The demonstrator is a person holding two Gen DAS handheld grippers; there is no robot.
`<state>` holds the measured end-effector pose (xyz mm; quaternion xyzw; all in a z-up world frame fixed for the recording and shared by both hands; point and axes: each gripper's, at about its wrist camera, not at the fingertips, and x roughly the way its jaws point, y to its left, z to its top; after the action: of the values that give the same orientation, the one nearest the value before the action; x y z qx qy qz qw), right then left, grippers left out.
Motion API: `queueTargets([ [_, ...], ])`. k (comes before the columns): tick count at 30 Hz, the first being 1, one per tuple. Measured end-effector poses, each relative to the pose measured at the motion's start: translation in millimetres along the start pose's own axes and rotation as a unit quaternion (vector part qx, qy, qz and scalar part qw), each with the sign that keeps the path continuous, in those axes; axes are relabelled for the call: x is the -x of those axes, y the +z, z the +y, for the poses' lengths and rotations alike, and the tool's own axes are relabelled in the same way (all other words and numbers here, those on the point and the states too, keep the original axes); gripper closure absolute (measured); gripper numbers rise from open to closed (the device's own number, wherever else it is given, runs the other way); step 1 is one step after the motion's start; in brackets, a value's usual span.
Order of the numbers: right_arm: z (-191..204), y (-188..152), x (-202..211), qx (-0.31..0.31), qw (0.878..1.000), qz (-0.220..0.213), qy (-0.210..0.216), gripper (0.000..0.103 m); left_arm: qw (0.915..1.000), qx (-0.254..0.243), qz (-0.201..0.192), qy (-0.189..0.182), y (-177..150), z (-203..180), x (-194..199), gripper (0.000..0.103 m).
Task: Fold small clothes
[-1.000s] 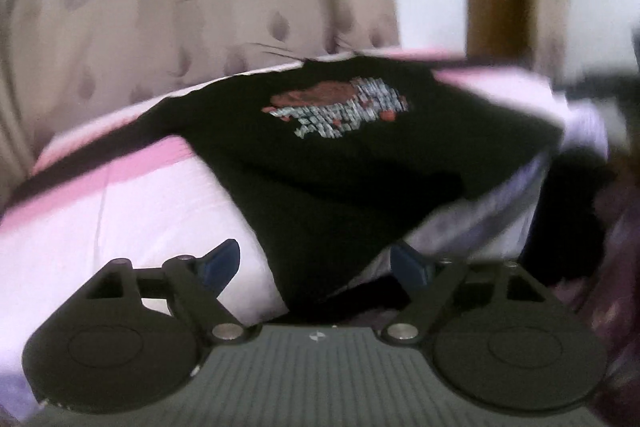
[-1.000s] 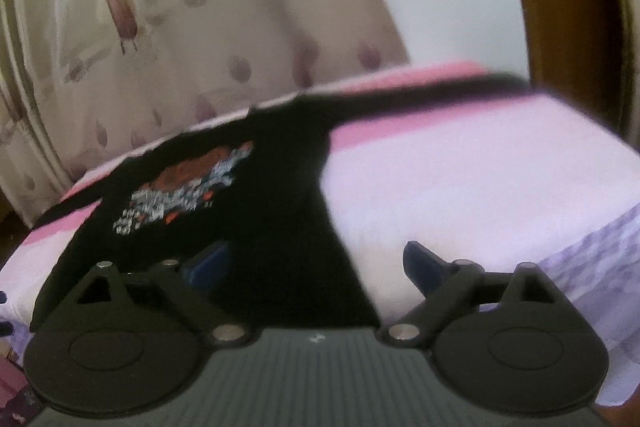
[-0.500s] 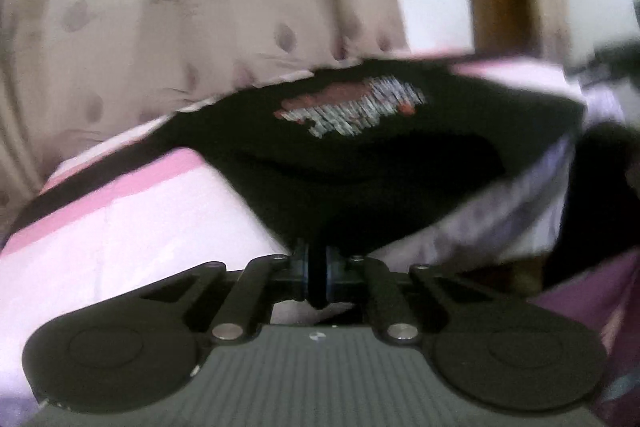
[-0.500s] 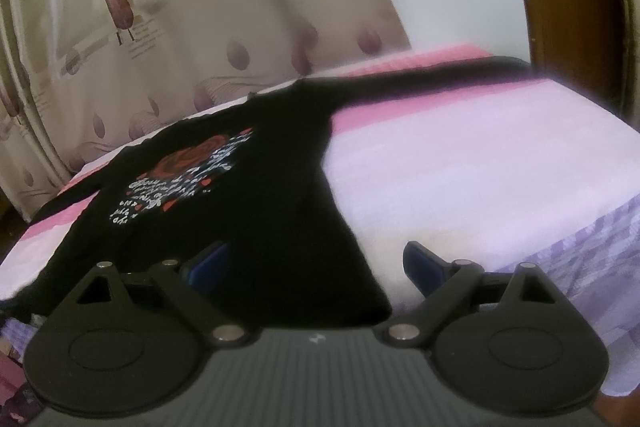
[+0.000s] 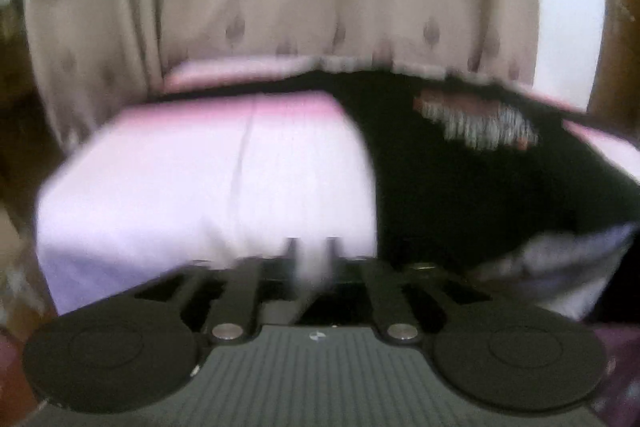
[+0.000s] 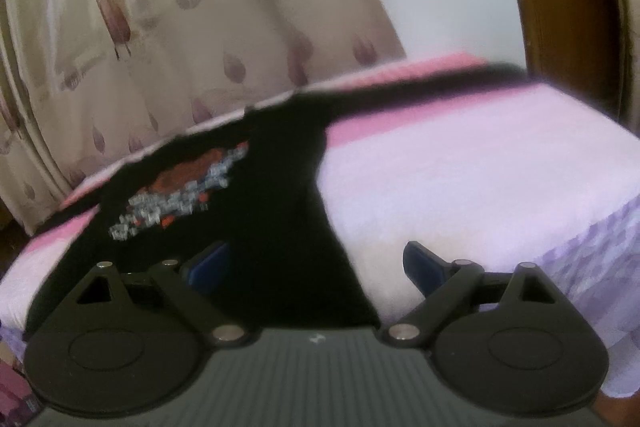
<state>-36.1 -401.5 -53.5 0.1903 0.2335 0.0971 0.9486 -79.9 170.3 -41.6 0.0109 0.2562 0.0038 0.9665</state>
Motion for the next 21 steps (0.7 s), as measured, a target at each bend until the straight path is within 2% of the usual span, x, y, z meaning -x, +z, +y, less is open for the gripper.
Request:
queueTargets([
  [1, -2.7, 3.7, 3.1, -0.005, 1.0, -0.01, 0.003, 0.008, 0.9996, -0.003, -0.027, -0.01, 10.4, -3.9, 0.5, 0.027],
  [3, -10.1, 14.3, 6.5, -0.018, 0.999, -0.027, 0.003, 0.008, 0.9955, -0.01, -0.089, -0.031, 34.1, -18.7, -1.6, 0.003],
  [4, -15.5, 20.8, 7.0, -0.027, 0.999, -0.034, 0.004, 0.008, 0.9924, -0.013, -0.116, -0.04, 45.0, -27.7, -5.2, 0.003],
  [6, -30.6, 35.3, 4.7, -0.054, 0.997, -0.046, 0.009, 0.008, 0.988, -0.021, -0.137, -0.069, 68.0, -52.1, -22.6, 0.001],
  [10, -72.4, 63.8, -7.9, -0.121, 0.99, -0.068, 0.009, 0.008, 0.985, 0.018, -0.108, -0.133, 103.4, -84.2, -80.7, 0.001],
  [12, -97.4, 76.5, -18.3, -0.161, 0.984, -0.076, 0.005, 0.008, 0.9837, 0.044, -0.092, -0.148, 110.7, -95.1, -112.2, 0.001],
  [15, -144.1, 97.4, -40.5, -0.23, 0.969, -0.093, 0.008, 0.008, 0.9842, 0.064, -0.085, -0.142, 119.3, -101.3, -158.8, 0.002],
  [18, -198.7, 118.7, -65.7, -0.305, 0.945, -0.117, -0.001, 0.012, 0.9839, 0.091, -0.068, -0.138, 121.2, -100.4, -199.1, 0.003],
  [21, -252.9, 146.0, -88.9, -0.345, 0.928, -0.133, -0.042, 0.014, 0.987, 0.091, -0.052, -0.122, 114.6, -100.3, -221.2, 0.003],
])
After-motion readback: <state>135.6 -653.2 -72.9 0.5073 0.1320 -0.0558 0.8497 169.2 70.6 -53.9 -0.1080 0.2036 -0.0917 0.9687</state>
